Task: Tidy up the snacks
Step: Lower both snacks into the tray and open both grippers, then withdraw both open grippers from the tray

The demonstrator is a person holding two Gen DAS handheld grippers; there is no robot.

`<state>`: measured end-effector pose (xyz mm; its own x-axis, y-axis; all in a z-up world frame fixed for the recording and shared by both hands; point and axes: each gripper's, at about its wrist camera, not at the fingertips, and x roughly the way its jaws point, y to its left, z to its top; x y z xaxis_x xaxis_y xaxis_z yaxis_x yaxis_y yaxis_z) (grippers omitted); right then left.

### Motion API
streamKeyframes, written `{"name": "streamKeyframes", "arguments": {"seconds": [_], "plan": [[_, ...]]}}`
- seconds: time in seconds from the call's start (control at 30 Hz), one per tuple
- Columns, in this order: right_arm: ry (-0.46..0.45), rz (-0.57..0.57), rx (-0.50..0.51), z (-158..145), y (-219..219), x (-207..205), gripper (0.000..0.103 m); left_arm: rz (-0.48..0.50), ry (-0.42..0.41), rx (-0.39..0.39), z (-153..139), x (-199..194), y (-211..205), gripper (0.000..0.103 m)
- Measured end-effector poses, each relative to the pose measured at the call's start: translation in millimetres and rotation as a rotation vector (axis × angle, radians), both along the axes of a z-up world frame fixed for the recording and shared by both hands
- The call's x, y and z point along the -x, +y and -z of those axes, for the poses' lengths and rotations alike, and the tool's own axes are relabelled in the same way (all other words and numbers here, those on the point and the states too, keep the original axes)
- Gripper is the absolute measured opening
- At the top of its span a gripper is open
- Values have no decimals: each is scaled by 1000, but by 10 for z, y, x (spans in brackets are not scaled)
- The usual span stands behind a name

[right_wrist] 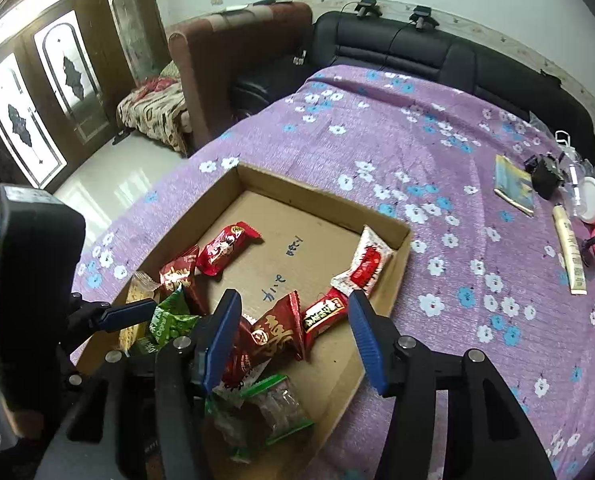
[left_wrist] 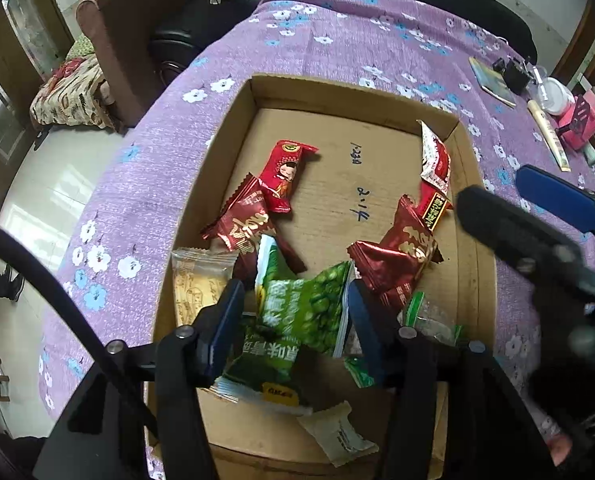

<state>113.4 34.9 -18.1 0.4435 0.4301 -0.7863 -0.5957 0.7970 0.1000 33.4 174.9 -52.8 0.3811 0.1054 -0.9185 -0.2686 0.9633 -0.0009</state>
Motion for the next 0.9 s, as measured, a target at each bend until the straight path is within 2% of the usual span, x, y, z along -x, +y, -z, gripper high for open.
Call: {"name": "streamKeyframes", "arguments": {"seconds": [0.13, 0.3, 0.47, 0.57, 0.7, 0.9], "plan": [[8, 36, -60, -115, -231, 91, 66, -8, -42, -30, -96, 160, -43, 63], [5, 49, -111, -173, -492, 350, 70, -37, -100, -41, -196, 428, -75, 66], [-28, 37, -64, -68, -656, 652, 70, -72, -132, -31, -238, 723, -109, 66], [-1, 30, -46, 38, -740, 777, 70, -64, -136, -40, -248, 856, -167, 66], [40, 30, -30, 174, -837, 866, 70, -50, -158, -8, -246, 990, -209, 69], [64, 35, -26, 253, -935, 934, 70, -49, -174, 5, -227, 1123, -232, 69]]}}
